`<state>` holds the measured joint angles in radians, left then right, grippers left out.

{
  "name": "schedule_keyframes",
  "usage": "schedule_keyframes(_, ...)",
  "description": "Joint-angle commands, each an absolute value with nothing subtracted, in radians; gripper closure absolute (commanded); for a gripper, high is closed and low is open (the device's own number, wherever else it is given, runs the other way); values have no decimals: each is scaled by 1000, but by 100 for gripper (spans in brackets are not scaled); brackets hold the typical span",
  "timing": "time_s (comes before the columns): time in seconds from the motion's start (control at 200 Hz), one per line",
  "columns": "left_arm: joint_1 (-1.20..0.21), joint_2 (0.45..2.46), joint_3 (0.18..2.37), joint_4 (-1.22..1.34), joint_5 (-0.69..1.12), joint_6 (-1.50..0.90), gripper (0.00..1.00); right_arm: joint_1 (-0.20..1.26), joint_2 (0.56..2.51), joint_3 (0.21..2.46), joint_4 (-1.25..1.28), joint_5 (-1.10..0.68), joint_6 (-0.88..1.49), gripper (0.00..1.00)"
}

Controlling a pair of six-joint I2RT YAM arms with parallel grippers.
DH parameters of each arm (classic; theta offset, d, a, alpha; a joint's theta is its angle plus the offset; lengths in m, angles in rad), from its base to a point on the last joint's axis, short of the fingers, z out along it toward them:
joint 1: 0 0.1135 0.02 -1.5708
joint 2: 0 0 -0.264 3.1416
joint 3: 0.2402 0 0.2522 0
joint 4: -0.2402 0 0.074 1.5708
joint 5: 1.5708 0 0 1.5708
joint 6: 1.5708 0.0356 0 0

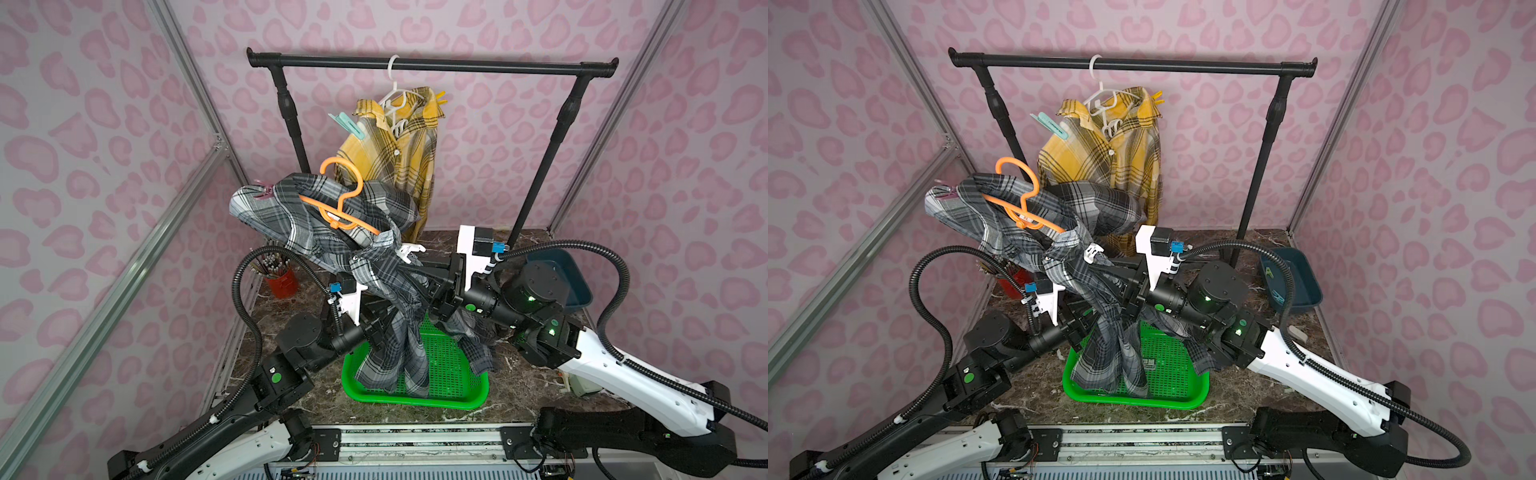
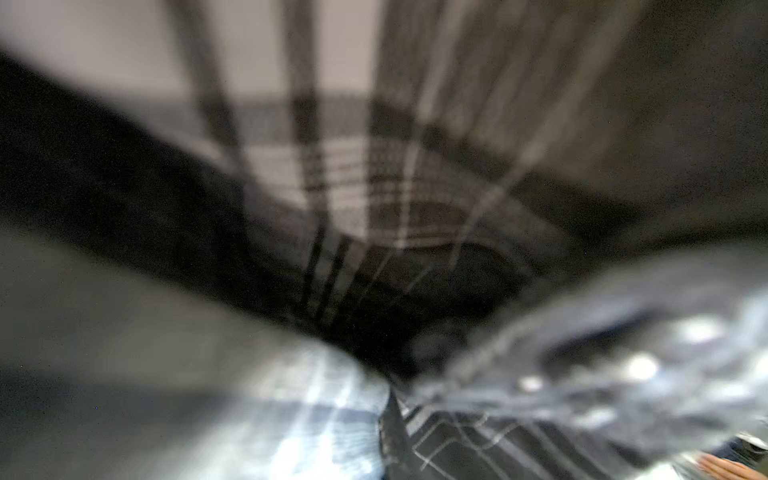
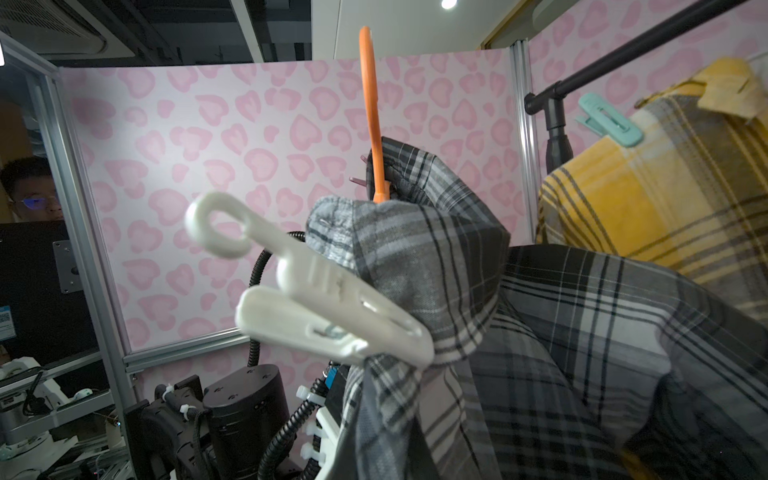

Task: Remove the clothespins securing long-sleeve shirts to the hanger
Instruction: Adjust the long-sleeve shirt at the bin.

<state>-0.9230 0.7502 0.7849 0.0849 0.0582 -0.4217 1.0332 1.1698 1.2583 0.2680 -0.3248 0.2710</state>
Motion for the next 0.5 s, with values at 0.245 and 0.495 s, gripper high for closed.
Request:
schedule_keyframes(0.245,-927,763,624,9,-31,-462,97,1039,1017,935,492,-153,415,100)
schedule_keyframes(0.495,-927,762,599,-119,-122,-531,71,1028,933,855,280,-104,334,100)
